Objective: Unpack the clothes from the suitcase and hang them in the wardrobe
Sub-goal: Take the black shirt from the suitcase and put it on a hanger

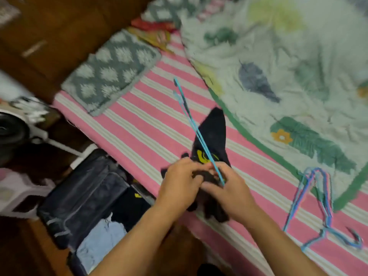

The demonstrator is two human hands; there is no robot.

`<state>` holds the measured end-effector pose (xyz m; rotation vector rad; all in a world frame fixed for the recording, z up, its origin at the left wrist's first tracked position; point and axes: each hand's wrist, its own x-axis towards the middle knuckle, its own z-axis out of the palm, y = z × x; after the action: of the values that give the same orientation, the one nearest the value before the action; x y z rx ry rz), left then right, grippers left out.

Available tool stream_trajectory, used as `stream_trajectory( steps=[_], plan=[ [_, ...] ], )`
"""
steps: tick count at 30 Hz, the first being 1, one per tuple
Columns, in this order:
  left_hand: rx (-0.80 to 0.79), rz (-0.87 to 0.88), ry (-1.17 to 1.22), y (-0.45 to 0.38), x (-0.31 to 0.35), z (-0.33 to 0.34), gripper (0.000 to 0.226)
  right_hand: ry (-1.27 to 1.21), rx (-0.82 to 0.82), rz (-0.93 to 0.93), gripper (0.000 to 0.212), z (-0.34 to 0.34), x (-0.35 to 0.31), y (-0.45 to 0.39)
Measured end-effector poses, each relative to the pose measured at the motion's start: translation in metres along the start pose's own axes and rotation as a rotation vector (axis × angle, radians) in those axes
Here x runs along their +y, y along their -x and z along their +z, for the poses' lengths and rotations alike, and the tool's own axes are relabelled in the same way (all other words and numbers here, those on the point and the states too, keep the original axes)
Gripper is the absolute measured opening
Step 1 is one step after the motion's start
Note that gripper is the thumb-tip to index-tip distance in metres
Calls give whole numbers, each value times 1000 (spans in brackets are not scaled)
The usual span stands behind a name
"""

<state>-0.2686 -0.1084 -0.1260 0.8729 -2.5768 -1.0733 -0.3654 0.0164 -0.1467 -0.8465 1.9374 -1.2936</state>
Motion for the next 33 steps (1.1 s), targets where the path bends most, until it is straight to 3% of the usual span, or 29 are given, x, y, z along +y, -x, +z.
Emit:
stream_trajectory(
  steps=[2,5,7,10,15,20,24,27,30,33],
  plan=[
    [31,-144,319,-10,31,-40,28,62,39,-62,24,-19,-47,-15],
    [-67,20,531,-10,59,-98,35,-55,9,-80,11,-50,-119,-25],
    [-31,161,355,-6,69,-135,35,-203,-24,-101,8,-69,-167,-27],
    [190,309,49,2,64,-175,37,-349,-50,-149,16,-95,-231,-33],
    [333,56,-310,11,46,-231,55,-257,-61,-208,6,-119,-292,-50],
    [393,-87,-460,21,87,-312,43,-176,-140,-173,23,-115,-296,-69],
    [240,-50,-444,28,109,-327,45,-239,-259,-64,12,-106,-261,-71],
    [152,-132,-443,15,92,-301,32,-80,-118,-50,19,-89,-228,-65],
    [-2,-322,-440,-8,47,-264,54,-17,-37,-105,23,-82,-194,-51],
    [-118,-466,-429,-15,4,-243,78,-304,-172,-79,20,-92,-169,-28]
  ],
)
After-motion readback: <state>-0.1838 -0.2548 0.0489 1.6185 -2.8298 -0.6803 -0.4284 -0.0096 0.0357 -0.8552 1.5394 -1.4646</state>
